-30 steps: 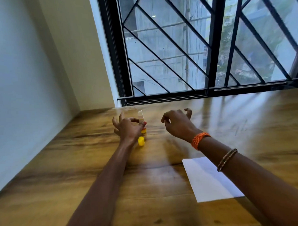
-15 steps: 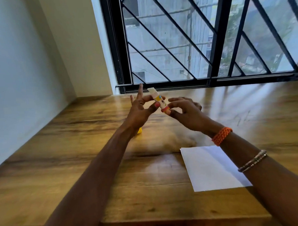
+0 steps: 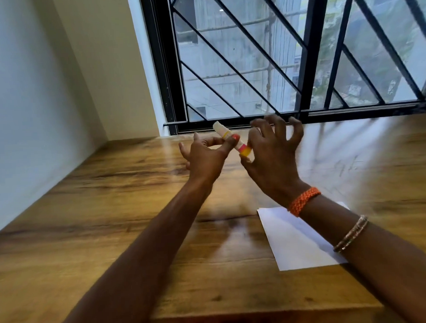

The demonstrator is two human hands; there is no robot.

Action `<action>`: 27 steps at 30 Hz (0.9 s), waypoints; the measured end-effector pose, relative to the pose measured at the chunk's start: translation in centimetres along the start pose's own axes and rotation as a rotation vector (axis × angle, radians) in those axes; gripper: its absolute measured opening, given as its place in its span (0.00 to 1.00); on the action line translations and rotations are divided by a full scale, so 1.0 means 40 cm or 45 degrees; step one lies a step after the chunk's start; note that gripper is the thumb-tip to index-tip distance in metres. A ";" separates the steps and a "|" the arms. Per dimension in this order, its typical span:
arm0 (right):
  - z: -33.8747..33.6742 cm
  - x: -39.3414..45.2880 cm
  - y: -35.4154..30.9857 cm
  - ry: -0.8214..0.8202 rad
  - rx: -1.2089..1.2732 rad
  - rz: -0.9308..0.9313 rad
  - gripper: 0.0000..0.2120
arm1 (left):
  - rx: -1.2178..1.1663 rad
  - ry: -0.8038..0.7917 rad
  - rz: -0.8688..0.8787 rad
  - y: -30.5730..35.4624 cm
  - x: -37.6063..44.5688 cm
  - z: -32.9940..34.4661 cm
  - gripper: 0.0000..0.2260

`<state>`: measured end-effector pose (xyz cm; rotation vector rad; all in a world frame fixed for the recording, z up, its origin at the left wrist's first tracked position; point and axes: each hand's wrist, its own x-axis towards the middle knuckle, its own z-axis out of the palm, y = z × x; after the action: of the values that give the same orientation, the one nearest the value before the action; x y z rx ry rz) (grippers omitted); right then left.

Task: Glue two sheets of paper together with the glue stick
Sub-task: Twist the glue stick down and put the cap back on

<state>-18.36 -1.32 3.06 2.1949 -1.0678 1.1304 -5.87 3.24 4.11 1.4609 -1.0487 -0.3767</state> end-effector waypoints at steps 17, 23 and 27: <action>-0.042 0.012 -0.011 -0.012 0.912 0.104 0.08 | -0.473 -0.226 -0.255 0.050 -0.021 -0.020 0.06; -0.051 0.026 0.018 0.255 0.185 -0.383 0.12 | -0.524 -0.166 -0.330 0.075 -0.034 -0.019 0.15; -0.063 0.022 -0.001 -0.041 0.944 0.200 0.13 | -0.598 -0.199 -0.387 0.086 -0.045 -0.017 0.18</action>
<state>-19.21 0.01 5.20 2.7085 -0.9380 1.7850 -7.60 5.56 6.80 1.1738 -0.7865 -0.9039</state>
